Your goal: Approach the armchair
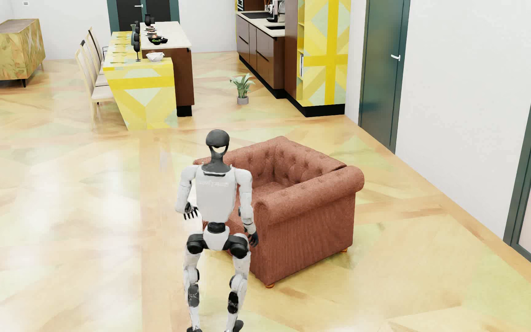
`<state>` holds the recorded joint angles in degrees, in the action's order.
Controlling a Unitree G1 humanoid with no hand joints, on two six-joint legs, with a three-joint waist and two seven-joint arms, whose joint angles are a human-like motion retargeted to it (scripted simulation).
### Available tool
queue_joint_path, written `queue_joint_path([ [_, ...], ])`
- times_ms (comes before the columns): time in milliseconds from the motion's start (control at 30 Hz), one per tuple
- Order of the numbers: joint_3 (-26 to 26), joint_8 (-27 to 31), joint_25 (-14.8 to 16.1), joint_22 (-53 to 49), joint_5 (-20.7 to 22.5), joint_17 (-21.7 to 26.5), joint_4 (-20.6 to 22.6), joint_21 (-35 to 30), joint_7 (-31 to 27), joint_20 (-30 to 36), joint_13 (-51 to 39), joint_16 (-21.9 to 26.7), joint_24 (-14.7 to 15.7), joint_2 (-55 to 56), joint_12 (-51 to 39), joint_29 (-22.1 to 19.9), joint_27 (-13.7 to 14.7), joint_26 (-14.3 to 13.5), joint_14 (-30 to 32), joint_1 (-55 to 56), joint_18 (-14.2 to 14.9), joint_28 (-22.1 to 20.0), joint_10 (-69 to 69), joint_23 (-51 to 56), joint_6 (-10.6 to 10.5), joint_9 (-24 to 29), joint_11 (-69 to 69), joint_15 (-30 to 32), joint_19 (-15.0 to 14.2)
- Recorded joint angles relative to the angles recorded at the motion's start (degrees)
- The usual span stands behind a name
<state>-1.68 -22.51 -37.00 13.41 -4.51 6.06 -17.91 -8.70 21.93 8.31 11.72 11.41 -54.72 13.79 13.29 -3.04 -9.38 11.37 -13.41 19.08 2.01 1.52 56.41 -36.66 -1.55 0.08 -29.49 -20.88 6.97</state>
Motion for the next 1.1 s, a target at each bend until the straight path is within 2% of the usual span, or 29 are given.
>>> queue_joint_path([
  [67,0.40,3.23,-0.48,8.74,1.35,1.02,-1.79,-1.32,-4.19,-0.58,-1.11,-0.42,3.83,-1.47,0.44,1.10,-0.91,1.12,0.01,3.10,3.34,0.56,1.15,-2.45,-0.58,-0.06,1.18,0.75,-1.40],
  [167,0.88,8.06,0.32,19.89,2.84,0.85,-1.78,1.07,-12.90,0.08,-1.76,-0.24,8.46,-3.55,2.23,-0.28,-1.24,4.65,0.63,3.59,4.65,1.28,-13.22,-4.15,-1.23,-0.37,4.40,0.58,-3.56],
  [200,1.14,10.12,1.04,22.99,3.26,0.83,-0.16,2.53,-18.80,-0.13,-1.25,-0.42,10.33,-3.73,3.17,-1.10,-0.49,5.85,1.44,2.88,5.80,1.39,-19.88,-4.27,-1.61,-0.53,4.95,0.61,-4.52],
  [233,1.48,12.50,1.46,26.00,3.58,0.67,2.97,3.85,-27.52,-0.09,-1.37,-1.41,12.12,-3.67,4.25,-1.74,-0.21,7.27,4.59,1.61,7.69,1.00,-26.27,-4.67,-2.04,-0.72,5.45,0.70,-5.65],
  [267,1.62,14.96,1.56,28.48,3.70,0.88,5.15,5.02,-33.59,0.19,-1.66,-2.39,13.62,-3.34,5.61,-2.08,-0.12,8.26,7.98,0.19,9.48,0.99,-30.21,-5.04,-2.53,-0.87,5.96,0.91,-6.85],
  [300,1.40,17.26,1.47,30.29,3.83,1.11,4.60,6.18,-32.95,0.96,-2.09,-3.10,14.59,-2.40,7.19,-2.32,-0.20,8.74,6.75,-0.52,11.05,1.64,-30.81,-5.39,-3.12,-0.91,5.62,0.90,-8.14],
  [367,0.97,21.85,2.11,32.40,3.36,1.35,3.31,9.34,-24.99,4.11,-3.05,-4.60,15.02,-0.08,9.26,-3.75,-1.04,8.52,2.47,-1.92,9.06,4.82,-31.93,-5.45,-4.21,-0.85,5.17,1.13,-10.81],
  [433,0.78,25.83,3.73,33.57,1.92,0.90,4.35,13.50,-20.21,7.97,-2.85,-4.60,14.41,1.74,8.78,-5.79,-1.16,7.57,0.64,-2.99,6.95,7.91,-33.64,-4.37,-4.58,-0.67,5.78,1.96,-13.42],
  [467,0.62,27.68,4.51,34.04,0.92,0.45,5.38,15.13,-18.39,9.83,-2.41,-4.06,13.77,2.60,7.51,-6.40,-0.97,7.33,0.19,-3.10,6.09,8.18,-33.93,-3.74,-4.42,-0.52,6.03,2.40,-14.36],
  [533,0.46,30.87,4.58,34.11,-1.53,-0.29,7.95,16.85,-14.99,12.64,-1.09,-2.25,12.52,4.82,3.80,-5.92,-0.28,7.64,-0.50,-2.90,4.30,6.53,-33.94,-2.72,-3.58,-0.14,5.94,2.83,-15.18],
  [600,0.39,33.06,2.01,31.70,-3.22,-0.66,10.14,16.34,-12.54,11.84,0.23,0.33,12.52,7.64,0.24,-3.60,0.57,7.94,-1.15,-2.28,2.76,3.01,-33.28,-2.04,-2.41,0.50,3.64,3.53,-13.23],
  [633,0.35,30.59,0.68,29.89,-4.40,-0.90,10.92,15.72,-11.71,9.61,0.61,0.86,13.64,9.33,-1.38,-2.17,0.59,8.51,-1.35,-1.93,2.17,0.01,-32.79,-2.16,-1.73,0.81,0.98,3.76,-10.20],
  [667,0.35,22.25,-0.15,27.95,-7.05,-1.42,11.43,15.70,-11.12,6.38,0.93,1.16,15.70,10.73,-2.76,-0.87,0.48,8.78,-1.51,-1.62,1.66,-3.32,-32.37,-2.50,-0.99,1.01,-2.11,4.34,-6.71],
  [700,0.02,17.55,-0.30,26.12,-7.74,-2.39,11.93,16.05,-11.06,3.08,0.80,1.19,18.06,11.64,-4.07,-0.32,-0.62,8.60,-1.87,-1.16,1.27,-6.23,-31.54,-2.45,-0.37,1.10,-6.31,1.80,-5.78],
  [767,-0.63,16.71,0.02,22.21,-2.82,-3.36,12.53,17.15,-11.27,-0.96,1.75,2.07,21.40,12.49,-5.99,-0.90,-0.73,6.80,-2.21,-0.97,0.54,-9.48,-30.95,-2.47,0.43,0.99,-13.43,0.22,-14.98],
  [800,-0.61,14.85,-0.39,19.74,-0.70,-3.55,12.67,16.92,-11.25,-1.97,1.89,2.76,21.92,11.56,-6.28,-0.64,-0.92,5.58,-2.06,-1.23,0.17,-10.07,-31.51,-2.68,0.73,0.76,-13.05,1.48,-11.21],
  [833,-0.32,8.89,-0.86,17.36,-2.07,-3.53,12.84,16.57,-11.16,-2.83,1.94,3.11,22.07,9.18,-6.36,0.15,-1.25,4.47,-1.80,-1.47,-0.13,-10.50,-32.05,-3.02,1.03,0.40,-9.42,0.65,-7.47],
  [867,-0.21,5.36,-1.19,15.35,-2.52,-3.40,13.15,16.17,-11.36,-3.71,1.85,3.00,22.07,6.29,-6.28,0.89,-1.68,3.64,-1.73,-1.40,-0.36,-11.00,-32.02,-3.52,1.33,0.05,-4.48,-0.64,-5.66],
  [933,-0.07,5.03,-2.45,12.73,-1.12,-2.72,13.01,13.76,-12.26,-4.75,1.14,2.45,21.13,2.27,-5.69,1.53,-2.20,2.86,-2.72,0.30,-0.73,-11.38,-28.53,-4.87,1.48,-0.11,3.15,-1.00,-6.09],
  [967,0.11,4.62,-3.43,12.35,-0.71,-1.92,12.57,11.73,-12.99,-4.16,0.76,2.46,19.40,1.00,-5.45,1.85,-1.99,2.71,-2.80,2.63,0.16,-10.48,-23.99,-5.22,1.33,0.06,5.51,-0.78,-6.70],
  [1033,0.41,3.77,-4.33,13.54,-0.22,0.02,11.12,8.00,-15.76,-1.74,-0.03,3.12,13.86,-0.10,-4.97,2.15,-1.11,2.91,-3.11,7.98,7.17,-6.58,-13.60,-5.08,0.83,0.47,6.90,-0.26,-7.62],
  [1067,0.46,3.97,-4.10,14.94,0.00,0.98,9.51,6.83,-16.43,-1.04,-0.64,2.96,11.82,-0.43,-4.39,1.83,-0.97,3.40,-2.85,9.93,8.23,-4.51,-9.77,-4.84,0.60,0.55,7.30,0.03,-7.98],
  [1100,0.44,4.57,-3.49,16.76,0.24,1.69,5.71,6.33,-14.39,-0.91,-1.29,2.36,10.83,-0.70,-3.60,1.29,-1.08,4.16,-2.98,10.72,5.38,-2.71,-8.14,-4.41,0.39,0.51,7.90,0.50,-8.32],
])
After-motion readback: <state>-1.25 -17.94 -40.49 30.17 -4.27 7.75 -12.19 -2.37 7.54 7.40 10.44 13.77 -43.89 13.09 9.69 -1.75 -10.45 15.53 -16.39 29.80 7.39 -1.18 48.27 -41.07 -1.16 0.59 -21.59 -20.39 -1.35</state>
